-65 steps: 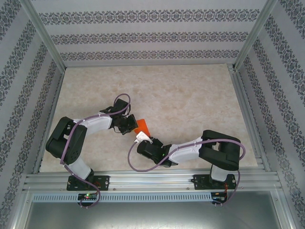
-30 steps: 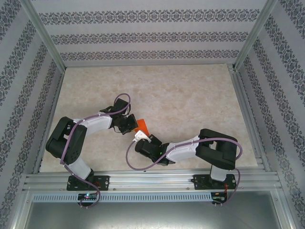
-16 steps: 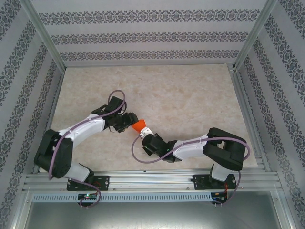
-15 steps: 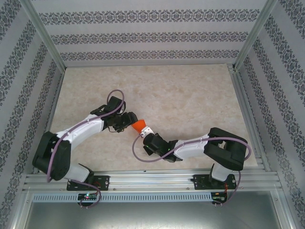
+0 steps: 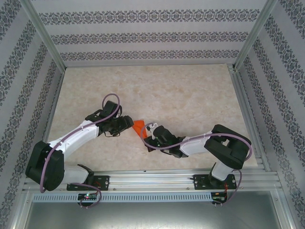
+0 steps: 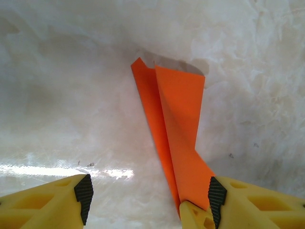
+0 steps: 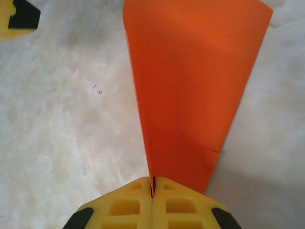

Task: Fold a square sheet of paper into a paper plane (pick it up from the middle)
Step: Fold the wing for the fifth time at the center of the table.

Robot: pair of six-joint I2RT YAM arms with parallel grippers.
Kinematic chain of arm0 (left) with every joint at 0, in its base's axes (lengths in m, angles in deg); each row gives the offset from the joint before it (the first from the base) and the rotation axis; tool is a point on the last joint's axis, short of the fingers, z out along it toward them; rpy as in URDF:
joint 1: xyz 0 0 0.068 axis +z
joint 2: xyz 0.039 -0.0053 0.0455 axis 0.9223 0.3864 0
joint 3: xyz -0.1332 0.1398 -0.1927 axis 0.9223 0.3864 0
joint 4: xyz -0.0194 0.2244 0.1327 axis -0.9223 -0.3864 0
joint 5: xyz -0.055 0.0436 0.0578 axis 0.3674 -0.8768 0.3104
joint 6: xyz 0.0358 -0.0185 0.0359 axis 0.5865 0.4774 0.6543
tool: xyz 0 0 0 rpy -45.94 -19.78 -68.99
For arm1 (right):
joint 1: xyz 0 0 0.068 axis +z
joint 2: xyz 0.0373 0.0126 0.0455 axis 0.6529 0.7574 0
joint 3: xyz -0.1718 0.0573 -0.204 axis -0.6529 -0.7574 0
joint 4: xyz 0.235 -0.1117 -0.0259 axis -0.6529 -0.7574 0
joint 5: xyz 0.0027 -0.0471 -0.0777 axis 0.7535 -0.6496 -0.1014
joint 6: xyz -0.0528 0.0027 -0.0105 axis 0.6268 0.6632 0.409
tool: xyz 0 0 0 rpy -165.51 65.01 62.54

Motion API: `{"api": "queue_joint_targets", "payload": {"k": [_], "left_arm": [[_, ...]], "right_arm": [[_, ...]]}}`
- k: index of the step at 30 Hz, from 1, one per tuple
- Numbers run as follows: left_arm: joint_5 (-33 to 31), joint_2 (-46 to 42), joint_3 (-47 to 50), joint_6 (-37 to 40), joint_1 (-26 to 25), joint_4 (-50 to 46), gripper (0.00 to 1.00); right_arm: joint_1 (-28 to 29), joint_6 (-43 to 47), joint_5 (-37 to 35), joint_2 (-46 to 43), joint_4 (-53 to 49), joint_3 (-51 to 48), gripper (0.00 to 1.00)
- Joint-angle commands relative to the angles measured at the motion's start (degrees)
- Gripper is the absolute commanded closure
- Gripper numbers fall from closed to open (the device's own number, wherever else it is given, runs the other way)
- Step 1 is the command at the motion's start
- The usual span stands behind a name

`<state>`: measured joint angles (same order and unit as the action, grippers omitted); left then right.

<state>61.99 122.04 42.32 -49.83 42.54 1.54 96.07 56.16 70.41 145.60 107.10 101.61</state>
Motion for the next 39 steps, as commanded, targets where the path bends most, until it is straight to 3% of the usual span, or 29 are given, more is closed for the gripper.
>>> {"api": "queue_joint_targets", "payload": {"k": [1, 13, 19, 23, 29, 39], "left_arm": [[1.3, -0.3, 0.9, -0.6, 0.1, 0.6, 0.33], [4.3, -1.1, 3.5, -2.0, 0.0, 3.6, 0.33], [5.2, -1.1, 4.1, -1.5, -0.1, 4.4, 0.34], [6.3, -1.5, 5.0, -1.7, -0.2, 6.6, 0.4], [10.3, -0.5, 7.5, -1.5, -0.7, 14.5, 0.61], [12.7, 4.0, 8.6, -0.8, -3.8, 25.9, 0.68]], "right_arm": [[-1.7, -5.7, 5.5, 1.9, 3.5, -1.0, 1.0], [-3.9, -14.7, 9.8, 6.6, 4.0, -0.8, 1.0], [-7.2, -22.9, 15.8, 8.8, 17.6, -4.9, 1.0], [-8.8, -26.3, 19.5, 10.2, 20.9, -5.3, 0.99], [-10.4, -31.0, 21.2, 11.4, 17.7, -4.6, 1.0], [-10.9, -35.7, 21.7, 14.9, 17.3, -4.4, 1.0]]}}
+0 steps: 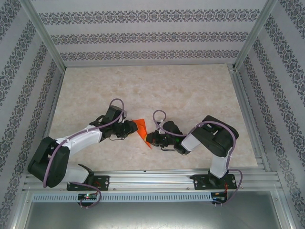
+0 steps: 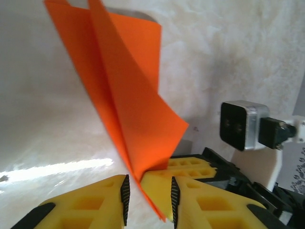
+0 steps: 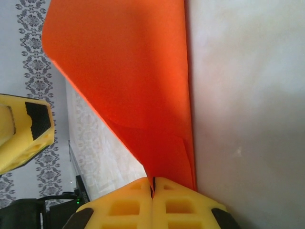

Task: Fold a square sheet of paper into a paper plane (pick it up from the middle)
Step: Fold the wing for the fifth time at the center of the table.

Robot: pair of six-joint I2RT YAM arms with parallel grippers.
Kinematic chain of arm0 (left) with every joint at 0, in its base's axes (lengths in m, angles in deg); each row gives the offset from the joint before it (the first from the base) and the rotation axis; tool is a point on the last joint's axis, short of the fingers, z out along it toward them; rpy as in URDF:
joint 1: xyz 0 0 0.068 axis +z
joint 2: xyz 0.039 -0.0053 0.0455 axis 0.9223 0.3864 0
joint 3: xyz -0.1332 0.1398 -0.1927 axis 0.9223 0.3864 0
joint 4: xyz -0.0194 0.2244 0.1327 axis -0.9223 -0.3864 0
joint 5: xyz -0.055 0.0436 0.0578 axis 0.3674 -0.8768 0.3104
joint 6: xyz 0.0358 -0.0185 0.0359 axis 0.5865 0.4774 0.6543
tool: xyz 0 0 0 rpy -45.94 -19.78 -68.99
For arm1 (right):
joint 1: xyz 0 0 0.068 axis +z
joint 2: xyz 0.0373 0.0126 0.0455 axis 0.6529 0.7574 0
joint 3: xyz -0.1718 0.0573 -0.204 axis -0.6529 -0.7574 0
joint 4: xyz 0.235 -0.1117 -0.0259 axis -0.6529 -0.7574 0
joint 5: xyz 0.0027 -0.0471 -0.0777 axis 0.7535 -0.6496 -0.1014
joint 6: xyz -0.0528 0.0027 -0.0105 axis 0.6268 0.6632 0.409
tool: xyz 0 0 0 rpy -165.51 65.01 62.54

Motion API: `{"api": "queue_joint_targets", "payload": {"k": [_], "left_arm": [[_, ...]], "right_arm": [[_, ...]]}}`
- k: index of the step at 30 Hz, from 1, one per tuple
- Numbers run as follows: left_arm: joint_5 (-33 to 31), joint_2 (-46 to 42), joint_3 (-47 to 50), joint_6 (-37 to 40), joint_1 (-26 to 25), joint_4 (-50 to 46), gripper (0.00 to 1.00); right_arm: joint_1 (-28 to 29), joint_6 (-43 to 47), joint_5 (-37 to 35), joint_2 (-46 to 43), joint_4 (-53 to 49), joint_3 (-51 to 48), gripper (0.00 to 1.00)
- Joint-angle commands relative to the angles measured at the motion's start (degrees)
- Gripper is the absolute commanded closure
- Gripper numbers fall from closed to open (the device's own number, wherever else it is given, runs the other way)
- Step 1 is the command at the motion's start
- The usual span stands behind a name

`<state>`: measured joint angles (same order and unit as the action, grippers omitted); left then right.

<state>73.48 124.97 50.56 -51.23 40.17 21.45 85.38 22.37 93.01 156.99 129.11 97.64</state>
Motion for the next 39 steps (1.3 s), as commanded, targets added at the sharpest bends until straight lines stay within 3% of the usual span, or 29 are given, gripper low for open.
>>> {"api": "queue_joint_targets", "payload": {"k": [1, 9, 19, 29, 39], "left_arm": [[1.3, 1.5, 0.3, 0.7, -1.8, 6.9, 0.67], [2.1, 6.6, -1.0, 1.5, -5.0, 12.1, 0.65], [-0.1, 11.6, -2.1, 1.5, -5.4, 16.9, 0.64], [-0.2, 7.8, -1.3, 1.0, -5.4, 17.1, 0.59], [-2.0, 13.2, -3.5, 1.6, -5.4, 16.9, 0.6]], "right_arm": [[-0.2, -2.4, -0.9, 3.7, -4.7, -0.5, 1.0], [-0.5, -3.1, -1.4, 4.0, -6.3, -0.7, 1.0], [-0.6, -3.4, -1.2, 4.5, -7.2, -0.4, 0.99], [-1.0, -3.2, -1.4, 4.2, -8.7, -0.3, 0.99], [-1.3, -2.8, -1.3, 3.8, -10.1, 0.2, 0.98]]}}
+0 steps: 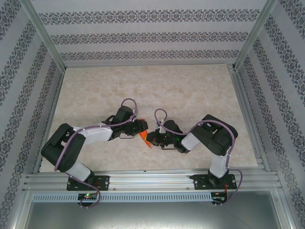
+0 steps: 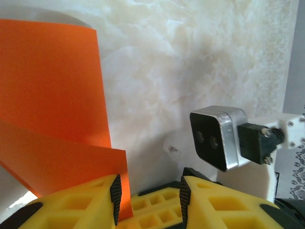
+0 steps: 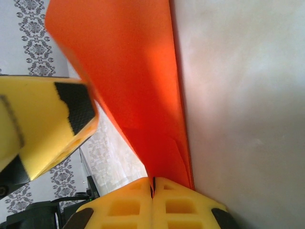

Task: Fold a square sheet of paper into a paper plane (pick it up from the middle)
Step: Fold the wing for the fifth time at the center of the table.

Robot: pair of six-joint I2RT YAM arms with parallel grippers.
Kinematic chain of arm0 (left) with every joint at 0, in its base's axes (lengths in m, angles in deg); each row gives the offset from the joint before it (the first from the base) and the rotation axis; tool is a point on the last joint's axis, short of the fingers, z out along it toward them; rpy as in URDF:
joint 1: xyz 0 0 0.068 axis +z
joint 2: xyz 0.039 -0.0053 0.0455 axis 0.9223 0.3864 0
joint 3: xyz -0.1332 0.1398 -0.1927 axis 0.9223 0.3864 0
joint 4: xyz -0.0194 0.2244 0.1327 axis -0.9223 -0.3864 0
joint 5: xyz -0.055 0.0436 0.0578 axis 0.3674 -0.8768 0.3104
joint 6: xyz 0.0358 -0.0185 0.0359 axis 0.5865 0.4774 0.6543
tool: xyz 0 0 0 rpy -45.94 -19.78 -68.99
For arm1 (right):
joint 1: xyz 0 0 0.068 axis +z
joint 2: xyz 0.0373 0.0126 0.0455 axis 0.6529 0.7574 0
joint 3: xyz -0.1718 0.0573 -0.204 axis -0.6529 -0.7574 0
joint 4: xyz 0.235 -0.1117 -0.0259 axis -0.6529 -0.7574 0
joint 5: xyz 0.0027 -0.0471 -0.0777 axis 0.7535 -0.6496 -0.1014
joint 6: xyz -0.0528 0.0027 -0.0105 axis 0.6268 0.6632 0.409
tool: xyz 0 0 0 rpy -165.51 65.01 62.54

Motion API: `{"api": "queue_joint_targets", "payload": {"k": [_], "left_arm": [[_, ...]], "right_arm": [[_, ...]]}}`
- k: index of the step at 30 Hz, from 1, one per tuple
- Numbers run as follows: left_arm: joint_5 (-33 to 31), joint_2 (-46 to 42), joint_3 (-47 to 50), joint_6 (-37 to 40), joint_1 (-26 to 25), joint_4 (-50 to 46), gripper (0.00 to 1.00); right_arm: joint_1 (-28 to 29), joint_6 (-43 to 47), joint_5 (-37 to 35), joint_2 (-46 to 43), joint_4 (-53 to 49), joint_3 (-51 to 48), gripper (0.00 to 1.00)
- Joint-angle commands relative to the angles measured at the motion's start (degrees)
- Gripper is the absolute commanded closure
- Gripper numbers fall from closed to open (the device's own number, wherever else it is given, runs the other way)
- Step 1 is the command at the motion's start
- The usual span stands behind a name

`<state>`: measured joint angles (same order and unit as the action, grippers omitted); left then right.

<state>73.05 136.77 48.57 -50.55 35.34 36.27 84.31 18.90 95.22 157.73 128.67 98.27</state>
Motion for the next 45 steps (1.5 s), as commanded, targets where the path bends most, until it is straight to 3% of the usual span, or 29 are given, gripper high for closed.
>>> {"api": "queue_joint_targets", "payload": {"k": [1, 19, 23, 29, 41, 45], "left_arm": [[-2.2, 1.6, -1.7, 1.1, -0.5, 1.6, 0.6], [-8.3, 6.4, -0.8, -0.2, 0.4, -3.4, 0.64], [-7.9, 6.9, -0.8, 0.3, 0.4, -3.3, 0.64], [-6.9, 7.2, -1.1, 1.9, 0.4, -4.0, 0.64], [-4.5, 8.3, -1.4, 3.0, 0.4, -4.4, 0.64], [-3.9, 8.4, -1.6, 3.2, 0.4, -4.4, 0.64]], "right_arm": [[-0.2, 0.8, -3.5, 2.9, -9.6, -0.4, 0.98], [-0.5, 3.7, -5.3, -2.6, -21.1, 1.1, 0.87], [-0.6, 3.9, -5.5, -5.4, -23.0, 1.1, 0.79], [-0.6, 7.3, -6.9, -11.7, -32.5, 2.7, 0.76], [1.3, 10.1, -4.8, -11.9, -35.0, 4.0, 0.83], [1.2, 9.2, -10.0, -16.0, -38.0, 2.5, 0.79]]}}
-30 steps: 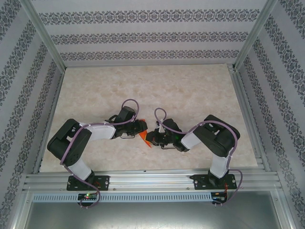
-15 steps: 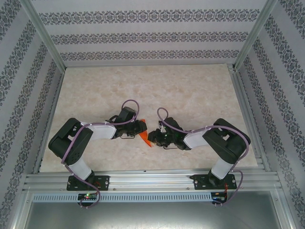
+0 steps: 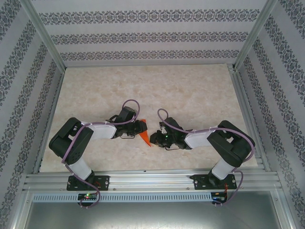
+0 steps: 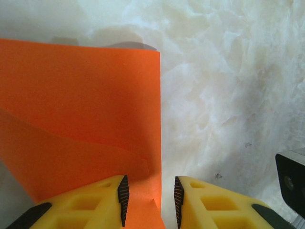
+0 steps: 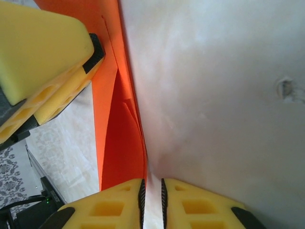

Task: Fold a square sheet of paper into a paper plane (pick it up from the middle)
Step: Fold the wing for the fifth time at the center of the table.

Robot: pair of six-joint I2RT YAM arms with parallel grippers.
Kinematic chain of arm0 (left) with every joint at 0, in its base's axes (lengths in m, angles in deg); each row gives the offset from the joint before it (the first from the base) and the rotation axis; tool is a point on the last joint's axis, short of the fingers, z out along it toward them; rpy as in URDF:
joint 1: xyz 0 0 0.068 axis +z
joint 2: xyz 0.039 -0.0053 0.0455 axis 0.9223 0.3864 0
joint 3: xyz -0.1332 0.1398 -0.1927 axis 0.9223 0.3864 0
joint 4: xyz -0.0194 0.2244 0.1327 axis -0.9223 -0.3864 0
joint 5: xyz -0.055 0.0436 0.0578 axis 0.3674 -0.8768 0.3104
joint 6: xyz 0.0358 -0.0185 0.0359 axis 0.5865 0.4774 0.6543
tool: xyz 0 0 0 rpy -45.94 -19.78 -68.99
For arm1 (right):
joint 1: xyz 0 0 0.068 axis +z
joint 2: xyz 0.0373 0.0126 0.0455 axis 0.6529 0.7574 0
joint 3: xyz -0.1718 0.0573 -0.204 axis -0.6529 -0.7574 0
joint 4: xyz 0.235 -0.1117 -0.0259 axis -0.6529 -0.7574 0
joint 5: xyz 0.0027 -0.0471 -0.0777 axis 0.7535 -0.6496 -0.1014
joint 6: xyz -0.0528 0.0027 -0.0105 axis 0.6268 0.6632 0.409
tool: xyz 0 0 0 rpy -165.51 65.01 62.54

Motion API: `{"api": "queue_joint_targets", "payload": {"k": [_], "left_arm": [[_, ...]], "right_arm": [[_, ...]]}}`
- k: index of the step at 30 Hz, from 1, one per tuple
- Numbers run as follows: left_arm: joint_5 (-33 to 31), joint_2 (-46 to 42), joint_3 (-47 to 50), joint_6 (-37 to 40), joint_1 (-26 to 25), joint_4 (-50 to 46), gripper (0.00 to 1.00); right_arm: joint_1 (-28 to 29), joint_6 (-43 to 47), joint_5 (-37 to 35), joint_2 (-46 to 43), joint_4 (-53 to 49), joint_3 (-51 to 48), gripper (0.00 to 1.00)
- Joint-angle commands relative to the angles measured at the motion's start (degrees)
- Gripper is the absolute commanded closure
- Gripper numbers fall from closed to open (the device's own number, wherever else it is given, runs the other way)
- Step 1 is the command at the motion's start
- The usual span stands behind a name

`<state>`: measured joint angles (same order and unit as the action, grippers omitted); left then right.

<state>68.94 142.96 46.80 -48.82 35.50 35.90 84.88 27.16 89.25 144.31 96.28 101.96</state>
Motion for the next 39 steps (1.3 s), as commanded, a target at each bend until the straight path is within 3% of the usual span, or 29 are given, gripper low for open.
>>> {"api": "queue_joint_targets", "payload": {"k": [1, 8, 29, 35, 39], "left_arm": [[0.4, 2.1, 0.2, 1.6, 0.2, -4.0, 0.64], [2.4, 2.0, -0.2, 3.2, 0.2, -3.8, 0.64], [3.7, 2.0, -0.2, 4.9, 0.2, -4.8, 0.64], [3.7, 1.9, -0.2, 4.9, 0.2, -5.0, 0.64], [3.7, 2.1, -0.1, 4.9, 0.2, -5.3, 0.64]], "right_arm": [[0.4, 1.3, -5.6, -3.9, -7.7, -1.1, 0.78], [-0.1, 2.4, -5.8, -9.9, -10.7, 1.1, 0.76], [2.5, -1.1, -0.4, -1.2, -4.9, 5.4, 0.73], [3.6, -0.9, -0.6, 0.7, -4.3, 5.5, 0.85], [4.1, -0.5, -0.9, 1.1, -4.4, 5.0, 0.84]]}}
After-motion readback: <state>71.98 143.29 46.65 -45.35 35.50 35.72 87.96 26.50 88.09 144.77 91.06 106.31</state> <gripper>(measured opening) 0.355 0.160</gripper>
